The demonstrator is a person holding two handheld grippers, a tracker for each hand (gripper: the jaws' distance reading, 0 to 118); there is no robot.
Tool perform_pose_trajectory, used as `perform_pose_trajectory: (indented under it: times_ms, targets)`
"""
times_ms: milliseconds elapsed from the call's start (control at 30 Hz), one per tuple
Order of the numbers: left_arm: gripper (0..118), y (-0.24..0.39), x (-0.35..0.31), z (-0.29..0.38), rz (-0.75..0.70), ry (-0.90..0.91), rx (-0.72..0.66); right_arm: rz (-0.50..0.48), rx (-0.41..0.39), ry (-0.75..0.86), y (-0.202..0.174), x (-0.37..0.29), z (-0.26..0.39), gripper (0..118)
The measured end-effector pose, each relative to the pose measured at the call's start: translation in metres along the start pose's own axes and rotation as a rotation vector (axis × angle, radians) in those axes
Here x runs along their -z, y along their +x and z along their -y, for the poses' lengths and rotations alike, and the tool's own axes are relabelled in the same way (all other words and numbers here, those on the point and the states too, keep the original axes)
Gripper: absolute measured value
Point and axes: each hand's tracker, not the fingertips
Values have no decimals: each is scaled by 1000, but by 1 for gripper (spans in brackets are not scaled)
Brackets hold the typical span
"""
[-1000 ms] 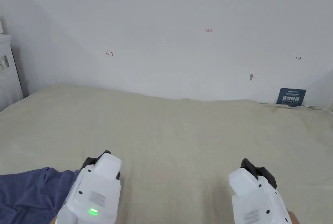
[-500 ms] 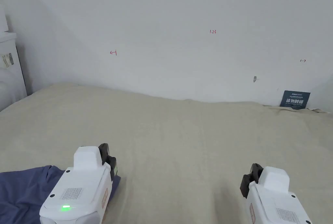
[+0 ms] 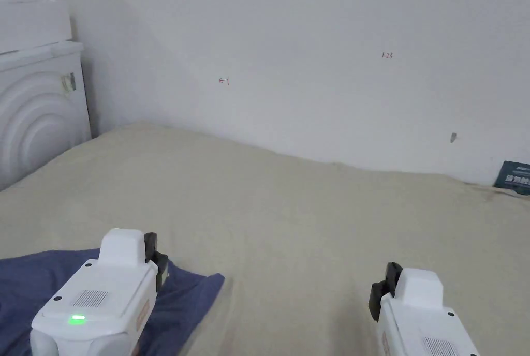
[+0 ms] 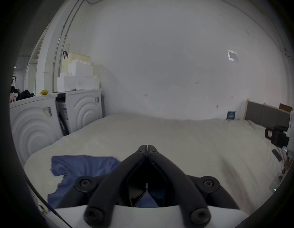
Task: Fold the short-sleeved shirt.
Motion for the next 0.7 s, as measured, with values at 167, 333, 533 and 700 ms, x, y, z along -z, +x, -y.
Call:
perform_pose_trajectory:
  times_ms: [167,333,533,700]
  targets:
    - [0,-54,2,21,-69,-120,-29,-102,-53,-27,-38,4,6,0]
    - [0,-112,25,47,-84,-218,-80,-175,-56,-52,-70,8,14,0]
    - [1,-141,60,74,-13,-323,-116,-236,-87,-78,-98,11,18,0]
    - [46,-149,99,94,30,-485,-125,-266,-108,-94,-109,12,23,0]
